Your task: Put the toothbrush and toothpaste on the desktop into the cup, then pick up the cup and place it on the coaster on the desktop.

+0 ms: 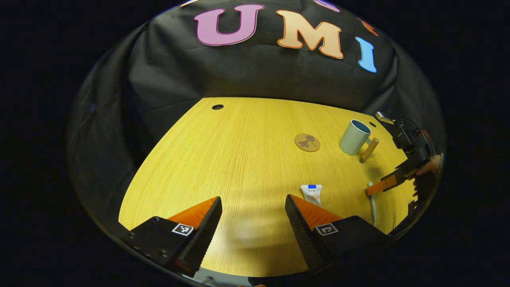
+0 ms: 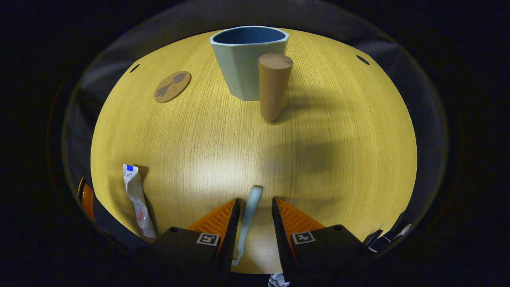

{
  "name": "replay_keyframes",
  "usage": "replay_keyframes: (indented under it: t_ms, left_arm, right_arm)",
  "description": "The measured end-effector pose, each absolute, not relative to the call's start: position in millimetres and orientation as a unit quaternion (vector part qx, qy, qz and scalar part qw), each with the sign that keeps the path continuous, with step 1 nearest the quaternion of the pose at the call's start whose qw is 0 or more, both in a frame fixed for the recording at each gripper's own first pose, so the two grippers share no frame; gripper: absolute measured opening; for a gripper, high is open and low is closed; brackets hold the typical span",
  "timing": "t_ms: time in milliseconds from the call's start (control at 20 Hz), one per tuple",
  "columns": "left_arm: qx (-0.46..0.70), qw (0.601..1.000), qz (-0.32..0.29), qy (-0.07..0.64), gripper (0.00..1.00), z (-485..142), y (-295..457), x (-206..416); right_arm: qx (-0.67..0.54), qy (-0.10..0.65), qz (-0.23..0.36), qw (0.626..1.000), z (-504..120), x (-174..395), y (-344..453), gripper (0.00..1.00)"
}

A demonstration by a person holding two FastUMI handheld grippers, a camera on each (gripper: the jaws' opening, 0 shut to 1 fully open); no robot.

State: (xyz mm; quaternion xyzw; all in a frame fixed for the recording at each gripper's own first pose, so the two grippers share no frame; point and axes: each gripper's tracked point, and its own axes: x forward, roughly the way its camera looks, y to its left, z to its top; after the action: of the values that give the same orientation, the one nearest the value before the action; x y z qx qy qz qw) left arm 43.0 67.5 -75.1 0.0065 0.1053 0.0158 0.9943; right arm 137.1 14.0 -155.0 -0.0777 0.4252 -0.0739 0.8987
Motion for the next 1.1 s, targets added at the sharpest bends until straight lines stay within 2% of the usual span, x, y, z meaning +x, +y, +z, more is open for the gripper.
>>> replay_keyframes:
  t_ms: [100,150,200,250,350,650,1100]
  left_arm:
    - [0.007,0.994,0.019,0.103,0.94,-74.8,68.3,43.5]
    - [0.008,0.994,0.02,0.103,0.94,-73.8,68.0,44.3]
    - [0.009,0.994,0.019,0.103,0.94,-74.4,67.2,45.5]
    - [0.008,0.994,0.018,0.104,0.94,-74.9,65.6,46.3]
    - [0.006,0.994,0.015,0.106,0.94,-76.2,61.9,48.2]
    - [0.005,0.993,-0.007,0.117,0.94,-79.6,38.7,54.1]
    - [0.025,0.981,-0.063,0.18,0.94,-93.0,-12.4,70.4]
  right_arm:
    - [-0.08,0.428,-0.078,0.897,-153.9,136.8,11.9,0.52]
    - [-0.077,0.43,-0.079,0.896,-154.2,137.5,11.5,0.48]
    - [-0.075,0.43,-0.082,0.896,-152.9,136.9,11.0,0.42]
    - [-0.073,0.431,-0.083,0.896,-154.0,137.3,10.2,0.29]
    - [-0.076,0.43,-0.084,0.896,-153.5,136.6,10.8,0.18]
    - [-0.081,0.429,-0.077,0.897,-154.0,136.1,12.5,0.1]
    - [-0.079,0.416,-0.06,0.904,-153.4,135.5,11.2,0.1]
